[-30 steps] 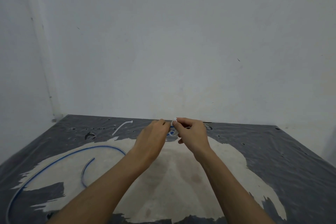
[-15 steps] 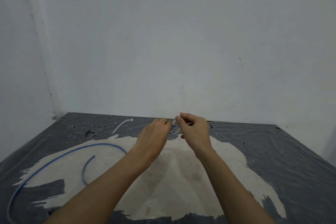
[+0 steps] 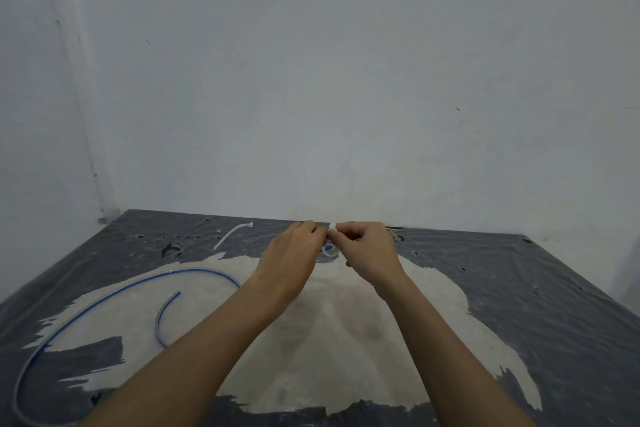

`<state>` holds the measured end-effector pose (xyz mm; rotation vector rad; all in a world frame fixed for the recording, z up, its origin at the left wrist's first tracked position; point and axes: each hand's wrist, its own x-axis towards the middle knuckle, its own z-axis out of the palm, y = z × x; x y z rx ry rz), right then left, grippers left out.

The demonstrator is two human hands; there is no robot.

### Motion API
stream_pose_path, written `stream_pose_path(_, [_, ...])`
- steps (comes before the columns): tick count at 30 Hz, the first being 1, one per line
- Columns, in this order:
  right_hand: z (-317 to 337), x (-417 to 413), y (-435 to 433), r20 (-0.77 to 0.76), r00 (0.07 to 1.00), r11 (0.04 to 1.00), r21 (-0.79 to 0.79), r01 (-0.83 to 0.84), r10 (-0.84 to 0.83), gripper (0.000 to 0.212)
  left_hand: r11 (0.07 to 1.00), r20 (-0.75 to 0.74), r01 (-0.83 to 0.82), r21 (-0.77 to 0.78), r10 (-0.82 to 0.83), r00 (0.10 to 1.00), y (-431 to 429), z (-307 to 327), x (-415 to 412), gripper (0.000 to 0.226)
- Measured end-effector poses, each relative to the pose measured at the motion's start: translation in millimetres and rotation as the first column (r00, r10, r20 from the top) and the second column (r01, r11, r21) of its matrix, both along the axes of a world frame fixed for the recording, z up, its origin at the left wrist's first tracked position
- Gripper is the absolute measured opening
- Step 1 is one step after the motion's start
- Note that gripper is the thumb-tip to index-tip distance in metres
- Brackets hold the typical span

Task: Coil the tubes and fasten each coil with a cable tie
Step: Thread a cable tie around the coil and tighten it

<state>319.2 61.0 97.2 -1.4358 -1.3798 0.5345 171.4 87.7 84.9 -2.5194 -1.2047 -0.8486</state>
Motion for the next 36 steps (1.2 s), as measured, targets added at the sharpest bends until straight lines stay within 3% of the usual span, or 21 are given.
stream_pose_path(3, [-1, 2, 1, -0.009, 1.000, 1.000, -0.010, -0.003, 0.003, 0.025, 1.000, -0.017, 0.003, -0.001, -0.003, 1.000, 2, 1, -1, 0.029])
stream_pose_path(7, [-2, 7, -2, -0.078, 0.997, 0.995, 0.100, -0.003, 0.010, 0.012, 1.000, -0.038, -0.004, -0.026, 0.003, 0.999, 3, 2, 0, 0.027])
stream_pose_path(14, [3, 10, -1, 0.207, 0.978, 0.981, 0.192, -0.032, -0.008, 0.004, 0.992, -0.057, -0.015, -0.129, 0.007, 0.998, 1, 8, 1, 0.019])
stream_pose_path(16, [4, 10, -3, 0.273, 0.962, 0.974, 0.215, -0.065, 0.003, 0.005, 0.976, 0.016, -0.025, -0.216, 0.029, 0.999, 4, 9, 3, 0.014])
stream_pose_path(18, [1, 9, -5, 0.308, 0.951, 0.959, 0.268, -0.096, 0.010, 0.005, 0.943, 0.102, -0.020, -0.332, 0.057, 0.993, 7, 10, 4, 0.025])
stream_pose_path(22, [-9, 7, -10, 0.297, 0.955, 0.912, 0.389, -0.131, 0.010, 0.007, 0.858, 0.235, 0.058, -0.510, 0.074, 0.969, 11, 7, 0, 0.029])
stream_pose_path(27, [-14, 8, -13, 0.293, 0.956, 0.894, 0.427, -0.138, 0.008, 0.006, 0.700, 0.549, 0.302, -0.647, 0.154, 0.821, 7, 8, -1, 0.024])
stream_pose_path(29, [-15, 6, -15, 0.216, 0.976, 0.922, 0.368, -0.118, 0.038, 0.006, 0.780, 0.538, 0.240, -0.578, 0.143, 0.831, 12, 6, 0, 0.024])
stream_pose_path(31, [-12, 0, -19, -0.044, 0.994, 0.968, 0.232, -0.091, 0.104, 0.006, 0.887, 0.454, 0.110, -0.448, 0.119, 0.883, 14, 5, -1, 0.026])
stream_pose_path(33, [-6, -5, -21, -0.395, 0.909, 0.991, 0.050, -0.122, 0.131, 0.021, 0.938, 0.394, 0.041, -0.344, 0.104, 0.913, 12, 6, 1, 0.025])
stream_pose_path(36, [4, -5, -24, -0.608, 0.790, 0.943, -0.205, -0.261, 0.086, 0.021, 0.959, 0.280, -0.007, -0.284, 0.090, 0.956, 10, 11, 7, 0.024])
